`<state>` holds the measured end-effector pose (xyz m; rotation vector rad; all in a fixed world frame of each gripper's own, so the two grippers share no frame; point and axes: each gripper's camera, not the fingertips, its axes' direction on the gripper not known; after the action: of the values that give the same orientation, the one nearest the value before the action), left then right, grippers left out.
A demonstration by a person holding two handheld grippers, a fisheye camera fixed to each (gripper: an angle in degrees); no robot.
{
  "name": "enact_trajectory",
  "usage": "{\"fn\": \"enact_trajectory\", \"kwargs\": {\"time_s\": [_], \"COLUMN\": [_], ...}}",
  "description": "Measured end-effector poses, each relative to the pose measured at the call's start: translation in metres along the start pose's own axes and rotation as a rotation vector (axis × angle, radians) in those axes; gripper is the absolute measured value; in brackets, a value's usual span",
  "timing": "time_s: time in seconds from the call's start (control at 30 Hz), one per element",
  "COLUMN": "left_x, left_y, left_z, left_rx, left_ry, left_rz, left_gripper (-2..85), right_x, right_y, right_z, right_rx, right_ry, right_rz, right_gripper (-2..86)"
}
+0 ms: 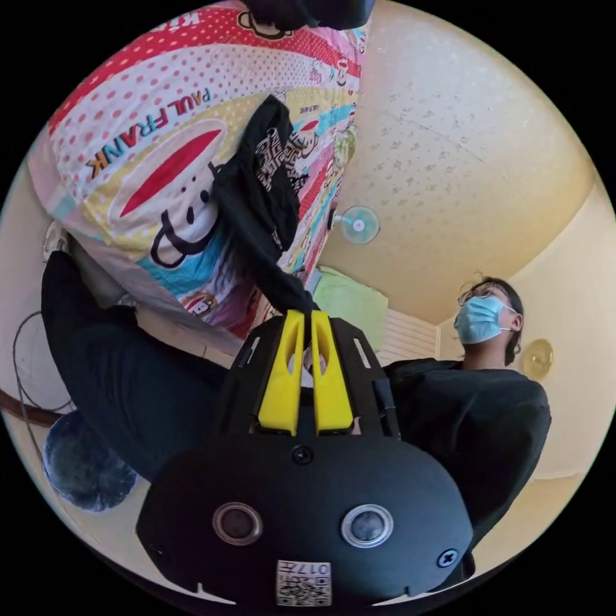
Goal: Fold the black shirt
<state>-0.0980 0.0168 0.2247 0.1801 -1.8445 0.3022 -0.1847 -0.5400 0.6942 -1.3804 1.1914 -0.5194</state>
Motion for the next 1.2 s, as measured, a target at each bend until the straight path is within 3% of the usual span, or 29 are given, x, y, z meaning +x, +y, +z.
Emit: {"fn": "enact_trajectory", "kwargs": {"time_s": [0.2,0.33,0.4,0.47,0.53,0.6,0.63,0.77,0.87,1.0,1.2], "left_x": [0.008,0.002,0.003,0.003,-0.006,-0.018,-0.027,-0.060,-0.076,-0.043,0.050], "left_y": [-0.145,-0.230,-0.238,-0.229,-0.199,-0.167,-0.147,-0.119,-0.115,-0.120,-0.103], "left_z": [0.032,0.047,0.047,0.049,0.057,0.062,0.066,0.090,0.107,0.140,0.284], "left_rx": [0.140,0.261,0.303,0.309,0.288,0.320,0.360,0.360,0.393,0.413,0.053], "left_ry": [0.129,0.069,0.052,-0.050,-0.289,-0.441,-0.473,-0.406,-0.382,-0.357,-0.488], "left_rz": [0.189,0.207,0.209,0.199,0.150,0.083,0.042,-0.047,-0.121,-0.024,0.388], "left_gripper": [0.5,9.3,12.1,12.8,15.0,17.1,18.1,17.9,13.6,5.8,5.1], "right_x": [0.039,0.059,0.056,0.040,0.013,-0.019,-0.025,-0.022,0.030,0.017,0.007], "right_y": [-0.150,-0.245,-0.272,-0.271,-0.256,-0.217,-0.206,-0.163,-0.164,-0.163,-0.132], "right_z": [0.074,0.125,0.142,0.152,0.169,0.197,0.204,0.254,0.284,0.291,0.256], "right_rx": [0.132,0.183,0.229,0.232,0.166,0.120,0.122,0.079,-0.112,-0.111,0.021], "right_ry": [-0.186,-0.144,-0.028,0.045,0.218,0.522,0.580,0.848,1.106,1.170,1.139], "right_rz": [-0.067,-0.033,0.020,-0.004,-0.109,-0.259,-0.298,-0.449,-0.378,-0.392,-0.300], "right_gripper": [1.5,2.6,4.3,6.6,8.3,9.0,8.9,6.9,3.7,1.5,0.9]}}
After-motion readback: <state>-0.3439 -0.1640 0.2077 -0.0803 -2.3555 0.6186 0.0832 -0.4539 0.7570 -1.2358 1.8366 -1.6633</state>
